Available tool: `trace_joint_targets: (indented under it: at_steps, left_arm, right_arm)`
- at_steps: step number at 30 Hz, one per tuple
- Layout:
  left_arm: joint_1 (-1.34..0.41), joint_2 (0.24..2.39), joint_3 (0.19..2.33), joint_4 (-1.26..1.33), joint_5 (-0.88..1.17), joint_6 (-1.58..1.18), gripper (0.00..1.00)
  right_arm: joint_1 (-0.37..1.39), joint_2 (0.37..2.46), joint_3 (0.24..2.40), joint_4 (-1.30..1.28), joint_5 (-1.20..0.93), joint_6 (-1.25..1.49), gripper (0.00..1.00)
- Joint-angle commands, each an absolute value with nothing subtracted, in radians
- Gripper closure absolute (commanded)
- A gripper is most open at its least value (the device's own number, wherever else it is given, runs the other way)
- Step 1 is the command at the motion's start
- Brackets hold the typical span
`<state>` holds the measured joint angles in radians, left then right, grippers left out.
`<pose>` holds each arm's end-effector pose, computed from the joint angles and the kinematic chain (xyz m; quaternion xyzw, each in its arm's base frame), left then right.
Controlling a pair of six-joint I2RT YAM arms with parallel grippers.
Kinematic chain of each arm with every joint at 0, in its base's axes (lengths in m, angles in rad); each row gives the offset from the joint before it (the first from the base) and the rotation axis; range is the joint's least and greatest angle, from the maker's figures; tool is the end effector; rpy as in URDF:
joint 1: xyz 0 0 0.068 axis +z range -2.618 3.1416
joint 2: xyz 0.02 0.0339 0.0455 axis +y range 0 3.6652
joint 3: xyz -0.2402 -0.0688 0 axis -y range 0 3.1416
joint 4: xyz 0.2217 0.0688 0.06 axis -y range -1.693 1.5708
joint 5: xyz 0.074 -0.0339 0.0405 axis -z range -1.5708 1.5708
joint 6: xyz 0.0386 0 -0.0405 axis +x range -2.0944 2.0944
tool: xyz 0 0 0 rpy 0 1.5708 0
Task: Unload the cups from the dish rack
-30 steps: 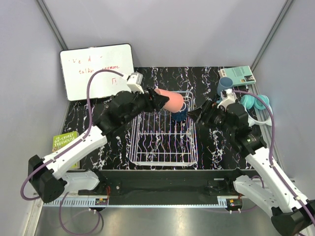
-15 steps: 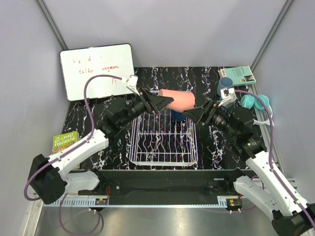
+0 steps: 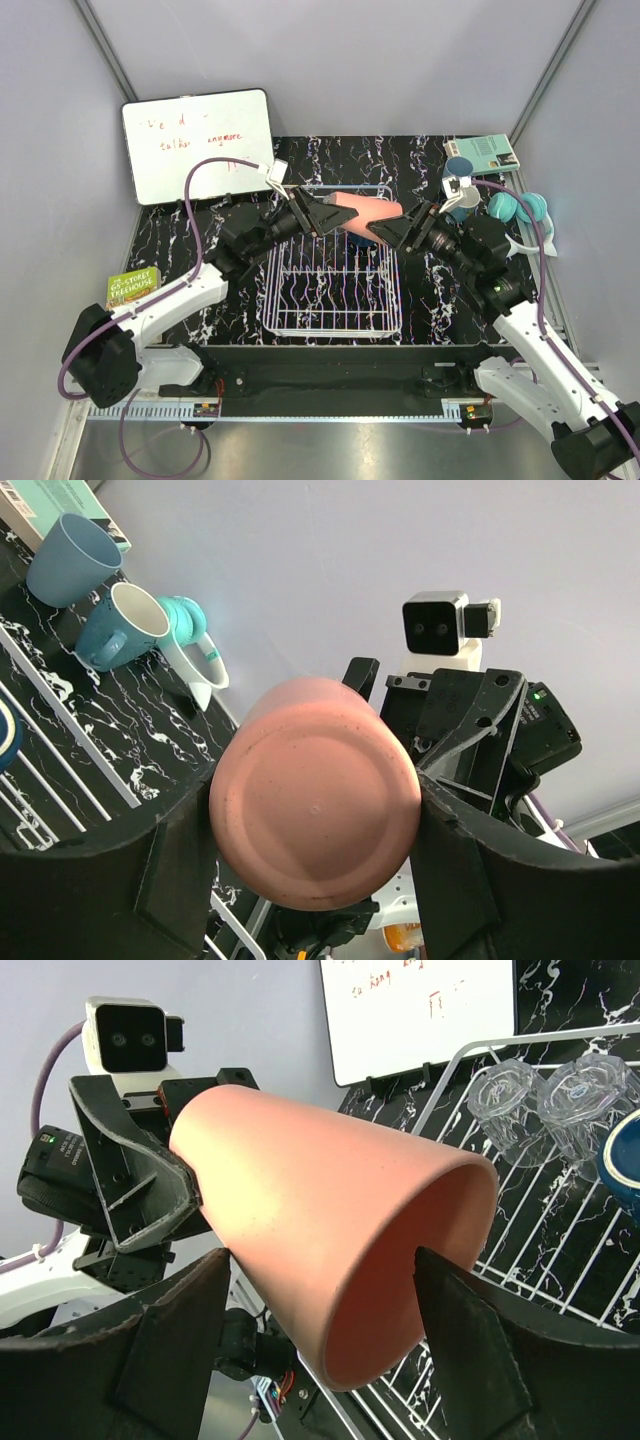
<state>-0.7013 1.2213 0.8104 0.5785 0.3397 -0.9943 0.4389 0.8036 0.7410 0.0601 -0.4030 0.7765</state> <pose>0.2009 -0.1865 0.3240 0.0349 0.6482 -0.6367 0.4163 0.1636 0.0935 0.3321 -0.0228 0.7076 0.5114 0.4871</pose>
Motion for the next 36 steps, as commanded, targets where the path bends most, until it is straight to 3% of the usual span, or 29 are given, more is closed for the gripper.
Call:
trace_joint_targets:
  at_steps: [1,2,5,10,12,14,15,17,19,20,22,23,25,28,32,36]
  left_arm:
    - [-0.703,1.216,0.827,0.658,0.396,-1.0,1.0]
    - [-0.706,1.238,0.833,0.672,0.406,-1.009,1.0]
    - [-0.715,1.287,0.824,0.73,0.44,-1.057,1.0]
    - [-0.739,1.333,0.811,0.781,0.457,-1.091,1.0]
    - [-0.741,1.333,0.811,0.772,0.457,-1.085,1.0]
    - [-0.741,1.328,0.815,0.752,0.456,-1.074,1.0]
    - [-0.741,1.324,0.822,0.735,0.456,-1.049,1.0]
    - [-0.739,1.31,0.85,0.646,0.445,-1.014,0.99]
    - [-0.732,1.287,0.871,0.573,0.433,-0.968,0.88]
    - [-0.726,1.279,0.876,0.552,0.431,-0.954,0.72]
    - [-0.704,1.249,0.891,0.493,0.422,-0.917,0.51]
    - [-0.697,1.238,0.897,0.465,0.413,-0.905,0.24]
    - [-0.664,1.201,0.92,0.358,0.361,-0.867,0.1]
    - [-0.628,1.154,0.945,0.2,0.234,-0.839,0.01]
    - [-0.591,1.102,0.942,0.085,0.118,-0.834,0.01]
    - [-0.584,1.06,0.931,-0.001,0.008,-0.841,0.01]
  right_arm:
    - [0.443,0.787,0.756,0.11,-0.403,0.762,0.23]
    - [0.443,0.791,0.756,0.136,-0.417,0.779,0.31]
    - [0.443,0.834,0.742,0.228,-0.488,0.846,0.39]
    - [0.449,0.887,0.718,0.319,-0.551,0.907,0.42]
    - [0.451,0.887,0.715,0.321,-0.552,0.908,0.5]
    - [0.451,0.879,0.713,0.308,-0.549,0.905,0.62]
    - [0.451,0.874,0.715,0.298,-0.54,0.902,0.81]
    - [0.451,0.853,0.724,0.244,-0.526,0.879,1.0]
    - [0.451,0.836,0.733,0.188,-0.505,0.859,1.0]
    - [0.451,0.813,0.739,0.169,-0.5,0.839,1.0]
    - [0.451,0.783,0.749,0.099,-0.456,0.81,1.0]
    - [0.451,0.75,0.761,0.074,-0.439,0.796,1.0]
    - [0.449,0.723,0.781,-0.025,-0.379,0.758,1.0]
    - [0.451,0.683,0.825,-0.142,-0.29,0.715,1.0]
    - [0.451,0.679,0.905,-0.279,-0.174,0.677,1.0]
    - [0.451,0.761,1.014,-0.49,0.118,0.655,1.0]
